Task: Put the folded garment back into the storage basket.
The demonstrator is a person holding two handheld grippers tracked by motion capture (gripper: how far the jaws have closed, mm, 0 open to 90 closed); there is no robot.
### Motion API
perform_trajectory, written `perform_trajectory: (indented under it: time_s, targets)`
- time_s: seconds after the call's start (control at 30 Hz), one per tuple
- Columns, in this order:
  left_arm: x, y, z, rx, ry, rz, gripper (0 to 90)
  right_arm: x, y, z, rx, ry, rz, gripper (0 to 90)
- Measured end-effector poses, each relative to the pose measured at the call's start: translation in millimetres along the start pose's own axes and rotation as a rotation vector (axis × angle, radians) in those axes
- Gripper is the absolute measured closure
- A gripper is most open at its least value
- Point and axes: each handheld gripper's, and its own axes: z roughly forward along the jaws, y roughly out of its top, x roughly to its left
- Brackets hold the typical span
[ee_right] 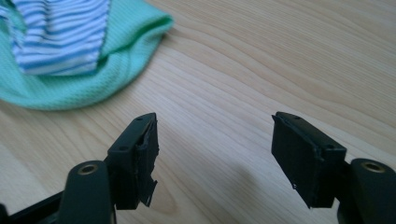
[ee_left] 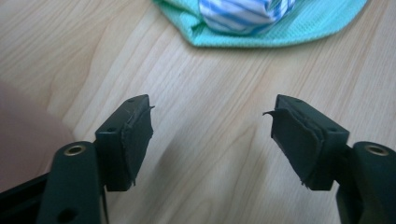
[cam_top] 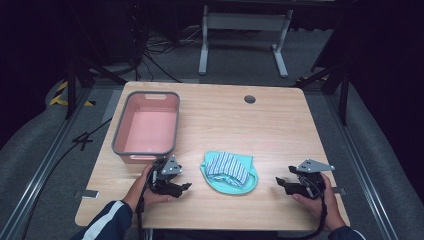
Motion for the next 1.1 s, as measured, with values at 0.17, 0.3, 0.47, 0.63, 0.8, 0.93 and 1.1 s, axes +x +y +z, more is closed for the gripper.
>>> perform_trajectory:
  time_s: [0.17,0.3,0.47,0.63,0.8,0.93,1.1]
  targets:
    - [0.7,14.4,4.9,-0.014,-0.018,0.012,33.7,13.1,12.6,6.5,0.006,0.027,-0.024,36.0]
    - [-0.6,26.5,11.3,-0.025,0.012,0.033,35.6,28.4,29.1,16.7,-0.004,0.055,-0.052,37.0]
    - [-3.2,41.3,22.1,-0.003,0.075,0.058,42.0,44.5,43.1,33.1,0.026,0.044,-0.087,42.7]
    - [-3.4,48.5,27.6,-0.004,0.092,0.062,54.4,49.8,49.7,42.9,0.036,0.031,-0.084,42.7]
    - [0.7,53.2,34.9,-0.011,0.075,0.044,67.6,54.1,57.5,59.7,0.051,0.015,-0.065,43.8]
    - [4.9,55.0,44.2,-0.011,0.062,0.027,71.0,52.1,60.2,67.7,0.053,-0.001,-0.044,46.2]
    - [6.2,54.4,57.1,0.008,0.021,0.014,73.1,51.4,59.1,76.5,0.073,0.007,-0.031,46.5]
